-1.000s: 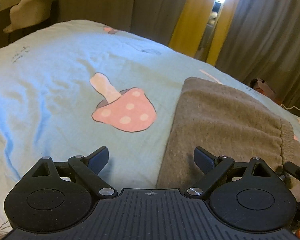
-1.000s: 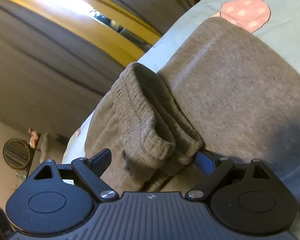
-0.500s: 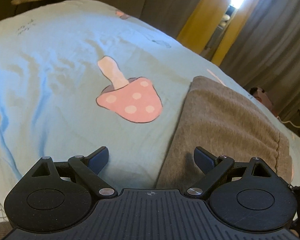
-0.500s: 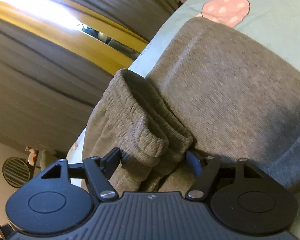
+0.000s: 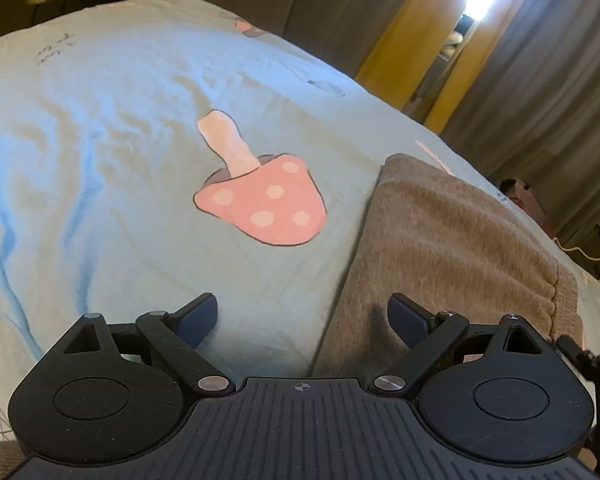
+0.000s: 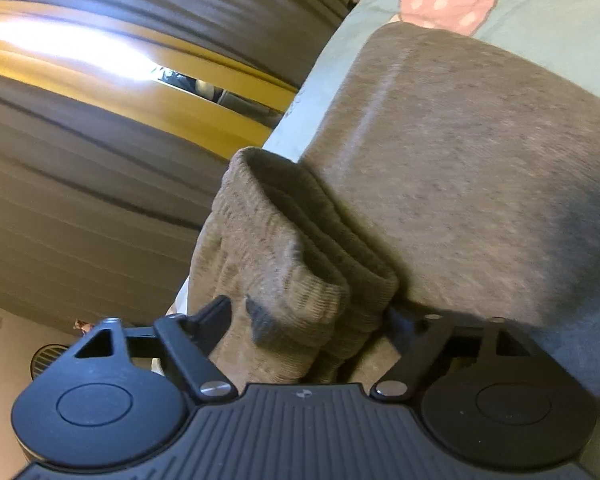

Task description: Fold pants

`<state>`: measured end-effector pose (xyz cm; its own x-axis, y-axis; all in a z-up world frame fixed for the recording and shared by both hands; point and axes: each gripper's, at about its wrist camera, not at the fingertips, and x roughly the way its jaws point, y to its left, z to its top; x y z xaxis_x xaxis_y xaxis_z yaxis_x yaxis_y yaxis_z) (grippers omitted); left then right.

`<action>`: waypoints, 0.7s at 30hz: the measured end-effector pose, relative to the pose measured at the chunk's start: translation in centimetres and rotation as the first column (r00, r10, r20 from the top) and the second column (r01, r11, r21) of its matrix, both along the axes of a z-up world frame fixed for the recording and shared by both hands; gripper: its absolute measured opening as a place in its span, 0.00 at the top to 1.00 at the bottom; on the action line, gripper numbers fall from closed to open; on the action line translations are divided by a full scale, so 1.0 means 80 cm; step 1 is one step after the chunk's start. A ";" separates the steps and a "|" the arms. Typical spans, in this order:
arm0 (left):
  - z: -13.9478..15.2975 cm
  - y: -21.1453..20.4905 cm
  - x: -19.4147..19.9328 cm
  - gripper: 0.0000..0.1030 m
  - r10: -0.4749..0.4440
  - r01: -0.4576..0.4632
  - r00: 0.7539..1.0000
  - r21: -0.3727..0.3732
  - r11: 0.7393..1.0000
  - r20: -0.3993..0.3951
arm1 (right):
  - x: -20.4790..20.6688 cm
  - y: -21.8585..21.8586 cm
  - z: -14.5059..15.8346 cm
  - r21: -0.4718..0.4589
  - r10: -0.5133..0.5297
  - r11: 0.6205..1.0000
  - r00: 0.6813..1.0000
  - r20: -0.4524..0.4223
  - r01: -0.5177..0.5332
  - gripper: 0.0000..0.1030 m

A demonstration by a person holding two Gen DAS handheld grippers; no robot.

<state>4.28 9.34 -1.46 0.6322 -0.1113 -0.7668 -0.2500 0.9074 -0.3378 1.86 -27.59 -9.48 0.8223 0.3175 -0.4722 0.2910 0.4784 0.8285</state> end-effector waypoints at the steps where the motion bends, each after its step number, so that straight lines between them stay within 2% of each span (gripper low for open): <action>1: 0.000 -0.001 0.000 0.07 -0.001 0.001 1.000 0.002 1.000 0.001 | 0.003 0.003 0.000 -0.008 -0.002 1.000 1.000 0.000 0.002 0.14; 2: 0.000 -0.001 -0.001 0.07 -0.002 0.002 1.000 0.004 1.000 0.004 | 0.005 0.005 0.001 -0.023 -0.003 1.000 1.000 -0.002 0.003 0.14; 4: 0.001 -0.002 -0.001 0.07 -0.005 0.005 1.000 0.008 1.000 0.011 | 0.005 0.011 0.005 -0.071 -0.018 0.997 1.000 -0.025 0.016 0.38; 5: 0.001 -0.002 -0.001 0.07 -0.011 0.011 1.000 0.005 1.000 0.016 | 0.005 0.011 0.005 -0.079 -0.016 0.997 0.999 -0.038 0.013 0.44; 7: 0.004 0.000 -0.005 0.07 -0.040 0.041 0.998 -0.038 0.998 0.045 | 0.003 0.004 0.006 -0.041 -0.009 0.999 0.999 -0.033 0.007 0.48; 9: 0.010 0.004 -0.014 0.07 -0.061 0.073 0.991 -0.098 0.993 0.118 | -0.004 0.000 0.018 -0.024 0.000 1.000 1.000 0.007 0.000 0.55; 12: 0.018 0.004 -0.022 0.07 -0.063 0.083 0.982 -0.106 0.991 0.180 | -0.012 0.009 0.061 -0.091 0.036 0.995 0.995 0.095 -0.027 0.60; 16: 0.018 0.002 -0.019 0.07 -0.066 0.084 0.984 -0.102 0.991 0.162 | -0.024 0.022 0.109 -0.147 0.075 0.988 0.976 0.203 -0.045 0.61; 21: 0.017 0.007 -0.021 0.07 -0.052 0.075 0.983 -0.131 0.989 0.175 | -0.044 0.003 0.140 -0.167 0.061 0.986 0.963 0.264 -0.016 0.61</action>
